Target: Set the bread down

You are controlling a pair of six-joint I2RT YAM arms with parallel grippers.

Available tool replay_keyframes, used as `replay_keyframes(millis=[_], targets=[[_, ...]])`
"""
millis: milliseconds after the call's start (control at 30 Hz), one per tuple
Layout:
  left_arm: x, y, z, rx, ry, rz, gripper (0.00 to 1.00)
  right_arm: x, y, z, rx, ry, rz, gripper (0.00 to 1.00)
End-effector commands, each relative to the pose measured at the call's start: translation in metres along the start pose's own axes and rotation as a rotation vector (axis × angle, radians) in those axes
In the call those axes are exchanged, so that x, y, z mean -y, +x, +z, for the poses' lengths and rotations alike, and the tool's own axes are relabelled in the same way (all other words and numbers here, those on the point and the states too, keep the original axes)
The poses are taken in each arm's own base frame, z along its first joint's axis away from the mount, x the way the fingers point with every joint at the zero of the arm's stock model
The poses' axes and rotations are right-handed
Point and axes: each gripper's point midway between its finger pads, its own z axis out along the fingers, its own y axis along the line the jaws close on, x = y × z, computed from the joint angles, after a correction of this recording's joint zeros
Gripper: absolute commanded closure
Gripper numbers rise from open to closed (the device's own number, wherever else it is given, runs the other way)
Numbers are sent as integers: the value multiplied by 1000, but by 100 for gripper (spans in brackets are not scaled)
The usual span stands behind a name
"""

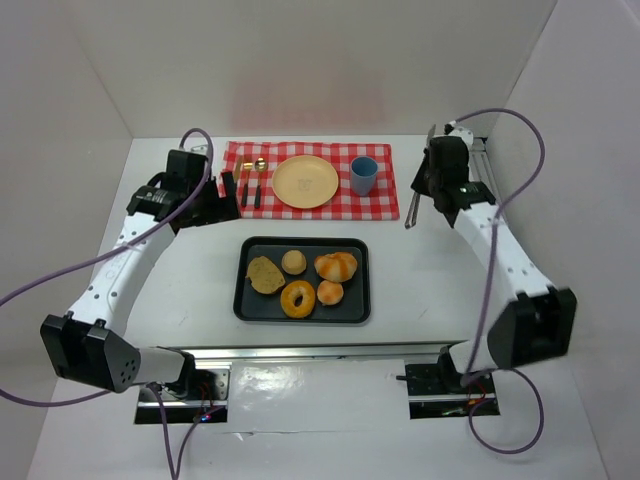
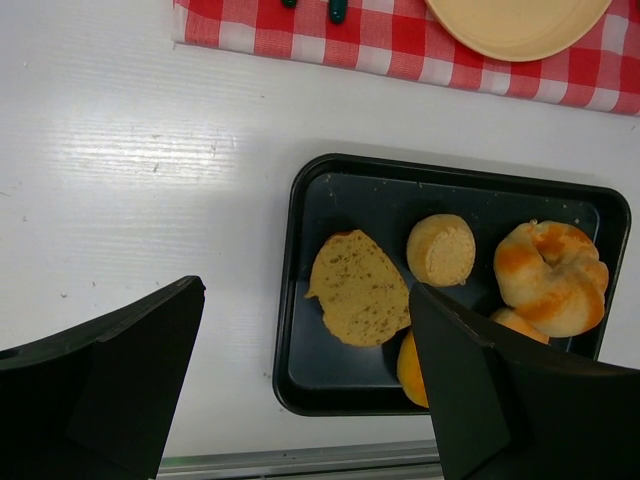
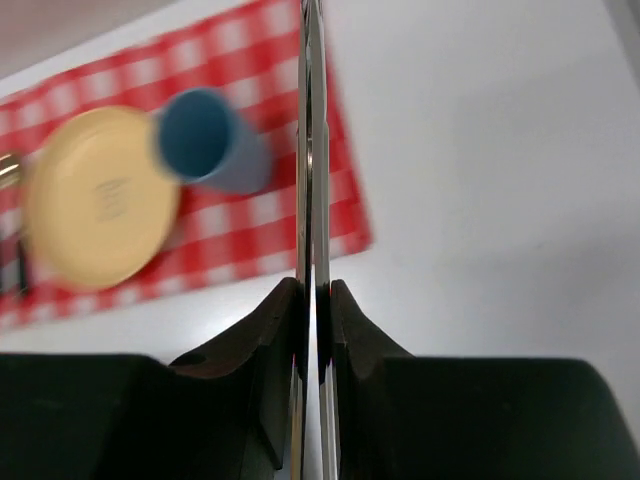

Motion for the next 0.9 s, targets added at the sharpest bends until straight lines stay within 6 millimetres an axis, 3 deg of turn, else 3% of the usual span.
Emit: replay_keyframes(millis=[0, 67, 200, 233, 300, 467, 600, 767, 867], targets=[[9, -20, -23, 83, 67, 9, 4, -28, 30, -68, -126, -158, -127, 81], [12, -15, -21, 65, 84, 10, 4, -45, 52, -97, -215, -267, -171, 81], [17, -6, -21, 40, 114, -17, 4, -110, 102, -160, -398, -577, -279, 76], [17, -3, -22, 34, 122, -27, 4, -118, 108, -173, -417, -613, -305, 70], [13, 1, -23, 32, 102, -38, 4, -133, 124, -193, -447, -651, -366, 67], [3, -4, -42, 98, 92, -64, 4, -145, 139, -204, -484, -627, -421, 67], [-2, -3, -39, 95, 74, -71, 4, -155, 149, -205, -511, -598, -478, 63], [-7, -6, -34, 102, 63, -84, 4, -169, 158, -190, -535, -559, -511, 50], [-8, -4, -27, 83, 55, -73, 4, -176, 166, -183, -565, -564, -527, 50]])
